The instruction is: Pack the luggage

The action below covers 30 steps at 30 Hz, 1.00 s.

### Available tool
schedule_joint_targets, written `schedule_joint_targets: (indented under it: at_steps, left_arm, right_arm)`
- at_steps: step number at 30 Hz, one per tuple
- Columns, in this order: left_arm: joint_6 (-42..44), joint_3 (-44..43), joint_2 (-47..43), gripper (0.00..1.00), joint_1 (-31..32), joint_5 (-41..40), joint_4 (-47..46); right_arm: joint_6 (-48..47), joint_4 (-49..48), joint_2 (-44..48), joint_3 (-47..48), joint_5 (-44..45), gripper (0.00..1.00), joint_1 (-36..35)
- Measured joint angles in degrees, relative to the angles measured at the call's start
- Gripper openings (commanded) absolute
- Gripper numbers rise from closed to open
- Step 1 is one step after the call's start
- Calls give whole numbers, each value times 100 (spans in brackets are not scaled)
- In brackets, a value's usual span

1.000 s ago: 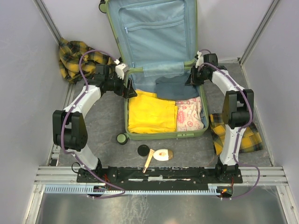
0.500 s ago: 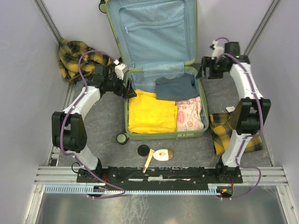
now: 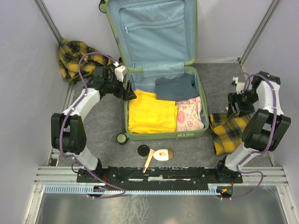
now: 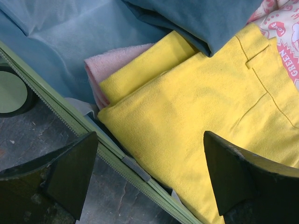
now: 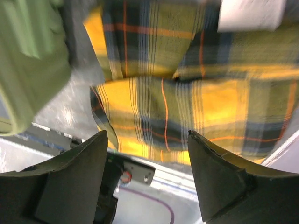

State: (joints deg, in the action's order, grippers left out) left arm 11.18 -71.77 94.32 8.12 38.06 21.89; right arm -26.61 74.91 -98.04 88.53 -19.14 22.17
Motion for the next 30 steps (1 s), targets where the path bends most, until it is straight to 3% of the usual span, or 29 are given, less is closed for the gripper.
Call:
schedule_joint_targets:
  at_steps: [3, 6, 11, 19, 26, 30]
  left_arm:
    - [0, 28, -2, 99, 13, 0, -55]
    - [0, 39, -4, 99, 26, -2, -92]
    - [0, 92, -61, 100, 37, -28, -107]
    - [0, 271, -197, 100, 37, -50, -151]
    - [0, 275, -197, 100, 37, -57, -142]
    - [7, 264, -197, 100, 37, -87, -103]
  right_arm:
    - [-118, -2, -2, -721, 315, 78, 76]
    - [107, -33, -146, -916, 586, 90, 81]
    - [1462, -527, -407, -898, 852, 98, 72]
    - [4500, -979, -813, -236, 2186, 99, -151]
    - [5390, -1067, -1373, -164, 2608, 100, -448]
    - [5674, -1137, -1825, -155, 2682, 88, -518]
